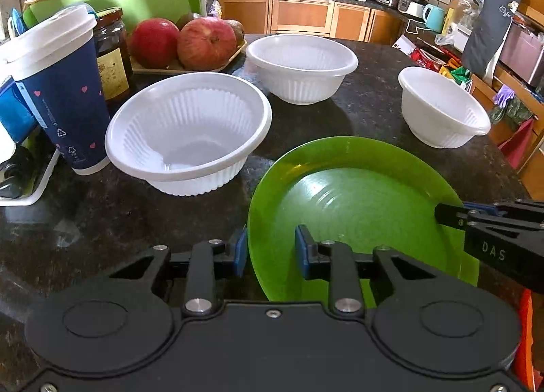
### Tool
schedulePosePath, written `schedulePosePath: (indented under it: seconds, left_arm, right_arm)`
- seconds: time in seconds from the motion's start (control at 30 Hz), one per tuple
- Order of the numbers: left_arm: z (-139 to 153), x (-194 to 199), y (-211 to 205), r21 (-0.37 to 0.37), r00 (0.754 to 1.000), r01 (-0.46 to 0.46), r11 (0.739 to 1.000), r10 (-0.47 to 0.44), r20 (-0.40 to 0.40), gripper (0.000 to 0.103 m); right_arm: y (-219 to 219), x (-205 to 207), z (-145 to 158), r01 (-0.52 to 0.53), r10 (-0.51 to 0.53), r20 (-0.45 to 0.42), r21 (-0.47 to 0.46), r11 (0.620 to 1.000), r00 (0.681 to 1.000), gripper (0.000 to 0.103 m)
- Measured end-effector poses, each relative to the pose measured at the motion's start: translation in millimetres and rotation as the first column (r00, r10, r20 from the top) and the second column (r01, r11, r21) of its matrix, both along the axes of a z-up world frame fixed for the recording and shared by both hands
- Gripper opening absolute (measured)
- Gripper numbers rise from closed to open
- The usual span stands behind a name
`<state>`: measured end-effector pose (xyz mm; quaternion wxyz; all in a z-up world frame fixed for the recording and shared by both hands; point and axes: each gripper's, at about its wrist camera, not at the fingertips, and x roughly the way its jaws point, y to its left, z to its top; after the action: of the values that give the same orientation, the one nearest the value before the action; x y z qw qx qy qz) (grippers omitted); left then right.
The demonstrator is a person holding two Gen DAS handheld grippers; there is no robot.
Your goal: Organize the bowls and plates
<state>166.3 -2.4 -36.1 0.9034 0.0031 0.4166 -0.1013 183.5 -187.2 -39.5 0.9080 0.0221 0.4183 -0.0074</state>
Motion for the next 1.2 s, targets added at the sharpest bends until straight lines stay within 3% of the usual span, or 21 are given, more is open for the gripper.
schedulePosePath:
  seconds: [0.73, 0.97, 1.2]
  left_arm:
    - [31, -56, 49, -0.028, 0.992, 0.101, 0.994, -0.099, 0.080, 0.037]
    - [38, -78, 35, -0.019, 0.983, 0.154, 0.988, -0.151, 0.107, 0.037]
    - [46, -101, -7, -0.016, 0.972, 0.197, 0.980, -0.193, 0.133, 0.037]
  right_arm:
    - [55, -90, 37, 0.115, -0.114, 0.110, -0.004, 0.993, 0.987, 0.017]
    - [46, -131, 46, 0.175, -0.176, 0.147, 0.022, 0.984, 0.973, 0.017]
    - [7, -167, 56, 0.218, -0.218, 0.192, 0.021, 0.976, 0.957, 0.017]
